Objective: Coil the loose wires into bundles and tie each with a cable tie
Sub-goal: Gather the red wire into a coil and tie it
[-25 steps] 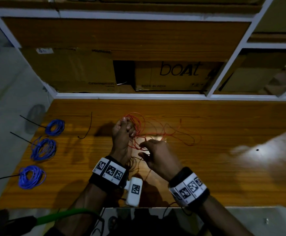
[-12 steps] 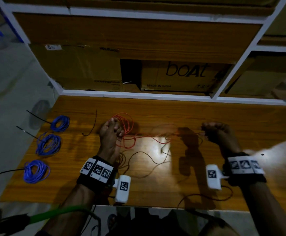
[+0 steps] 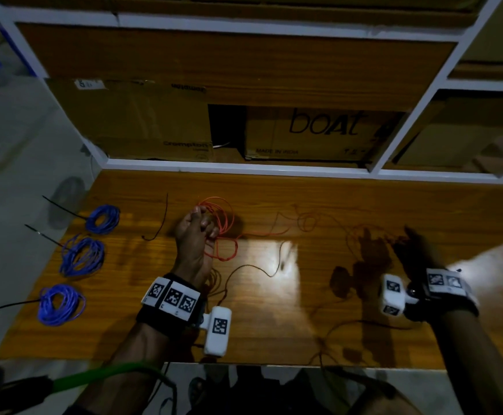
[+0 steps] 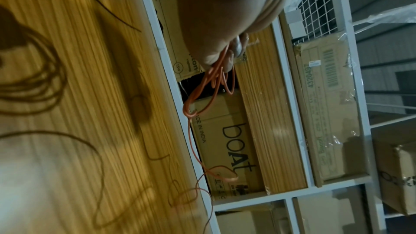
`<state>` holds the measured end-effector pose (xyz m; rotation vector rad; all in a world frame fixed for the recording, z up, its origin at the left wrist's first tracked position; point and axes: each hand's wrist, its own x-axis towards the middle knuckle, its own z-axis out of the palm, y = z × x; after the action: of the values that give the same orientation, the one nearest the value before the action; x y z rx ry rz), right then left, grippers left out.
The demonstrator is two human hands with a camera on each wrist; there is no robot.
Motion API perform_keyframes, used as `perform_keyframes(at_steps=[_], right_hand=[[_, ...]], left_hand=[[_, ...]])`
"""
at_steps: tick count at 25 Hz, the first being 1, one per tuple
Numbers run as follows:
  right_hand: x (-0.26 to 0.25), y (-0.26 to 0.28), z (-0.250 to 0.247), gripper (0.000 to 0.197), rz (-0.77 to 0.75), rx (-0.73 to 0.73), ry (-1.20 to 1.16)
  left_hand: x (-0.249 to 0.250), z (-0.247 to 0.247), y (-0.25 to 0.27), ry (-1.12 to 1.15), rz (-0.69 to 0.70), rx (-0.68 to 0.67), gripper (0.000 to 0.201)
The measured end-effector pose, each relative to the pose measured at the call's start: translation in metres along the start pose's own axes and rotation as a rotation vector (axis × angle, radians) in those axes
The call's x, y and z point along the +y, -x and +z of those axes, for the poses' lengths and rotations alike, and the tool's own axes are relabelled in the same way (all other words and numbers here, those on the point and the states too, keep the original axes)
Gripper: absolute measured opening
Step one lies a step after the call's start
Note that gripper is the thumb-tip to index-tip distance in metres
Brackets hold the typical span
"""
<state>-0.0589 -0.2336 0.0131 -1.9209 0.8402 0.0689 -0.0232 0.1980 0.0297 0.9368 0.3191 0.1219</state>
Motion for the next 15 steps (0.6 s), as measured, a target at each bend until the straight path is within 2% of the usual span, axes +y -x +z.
perform_keyframes(at_steps=[1, 2, 5, 7, 8, 11, 12, 13, 15], right_hand=[[-0.001, 0.006, 0.008, 0.052, 0.045, -0.023, -0.007], [-0.004, 0.015, 0.015, 0.054, 0.031, -0.033, 0.110], [-0.037, 0.064, 0.029, 0.064, -0.099, -0.004, 0.769], [-0.065, 0.104, 0.040, 0.055, -0.189, -0.090, 0.965], [-0.073, 0.117, 0.046, 0.049, -0.319, -0.138, 0.945], [-0.087, 0.160, 0.076, 0.023, -0.750, -0.260, 0.569], [-0.088, 0.170, 0.092, 0.021, -0.859, -0.290, 0.492], [-0.089, 0.178, 0.109, 0.027, -0.929, -0.319, 0.454], [-0.087, 0.184, 0.143, 0.038, -1.002, -0.344, 0.435]], left_hand=[[-0.002, 0.003, 0.002, 0.007, -0.005, -0.004, 0.023], [-0.002, 0.007, 0.005, 0.012, -0.013, -0.004, 0.023], [-0.001, 0.016, 0.009, 0.015, -0.016, -0.010, 0.021], [0.001, 0.019, 0.011, 0.037, -0.028, -0.016, 0.020], [0.001, 0.020, 0.012, 0.054, -0.041, -0.024, 0.020], [0.000, 0.026, 0.018, 0.053, -0.059, -0.045, 0.020], [-0.001, 0.030, 0.021, 0.036, -0.059, -0.051, 0.020], [-0.003, 0.034, 0.025, 0.014, -0.057, -0.061, 0.021], [-0.006, 0.041, 0.033, -0.046, -0.047, -0.085, 0.022]])
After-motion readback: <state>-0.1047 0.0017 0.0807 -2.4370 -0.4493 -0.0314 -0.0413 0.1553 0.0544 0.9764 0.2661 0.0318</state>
